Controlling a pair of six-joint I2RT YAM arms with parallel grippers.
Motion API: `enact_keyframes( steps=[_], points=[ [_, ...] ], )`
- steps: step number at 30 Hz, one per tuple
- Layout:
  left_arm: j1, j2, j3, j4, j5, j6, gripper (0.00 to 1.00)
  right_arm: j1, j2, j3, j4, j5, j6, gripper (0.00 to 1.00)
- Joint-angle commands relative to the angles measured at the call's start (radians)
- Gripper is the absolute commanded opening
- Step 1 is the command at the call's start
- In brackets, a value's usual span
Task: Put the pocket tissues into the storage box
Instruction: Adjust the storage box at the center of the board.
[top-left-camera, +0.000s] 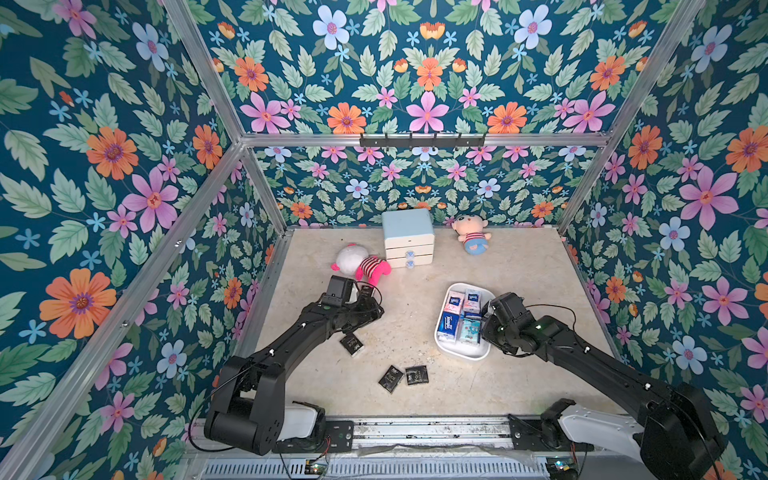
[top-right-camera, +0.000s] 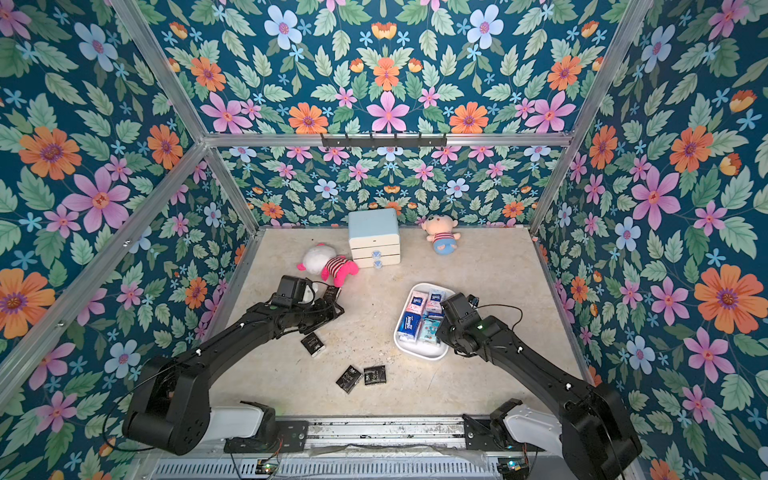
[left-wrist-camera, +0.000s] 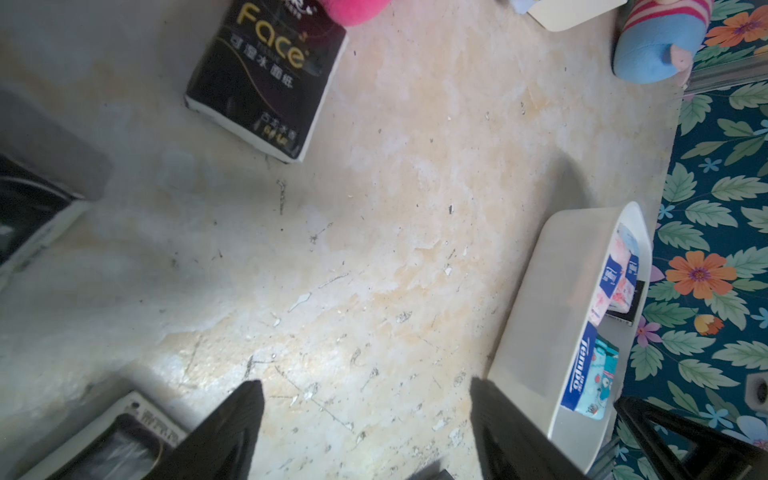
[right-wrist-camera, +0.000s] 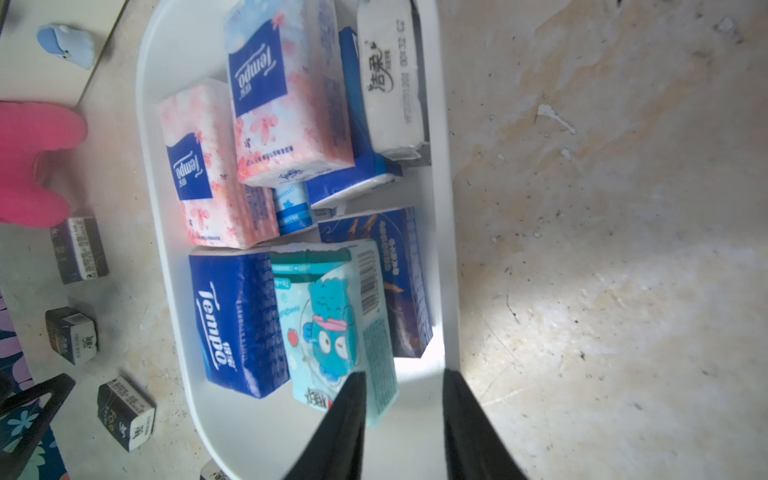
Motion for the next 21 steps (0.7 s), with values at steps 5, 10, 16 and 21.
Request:
enact_keyframes(
  steps=[5,10,16,21],
  points=[
    [0.001,-0.038,-0.003,-0.046,-0.034,0.023,0.84,0.001,0.069,0.028,-0.126,0.056,-0.028,0.34],
    [0.001,-0.050,0.011,-0.066,-0.053,0.040,0.84,0.001,0.078,0.065,-0.188,0.135,-0.059,0.34],
    [0.002,-0.054,0.017,-0.088,-0.094,0.035,0.84,-0.014,0.116,0.125,-0.252,0.204,-0.154,0.35],
    [0.013,-0.108,-0.004,-0.115,-0.204,-0.017,0.86,0.035,0.079,0.209,-0.244,0.167,-0.150,0.45]
  ],
)
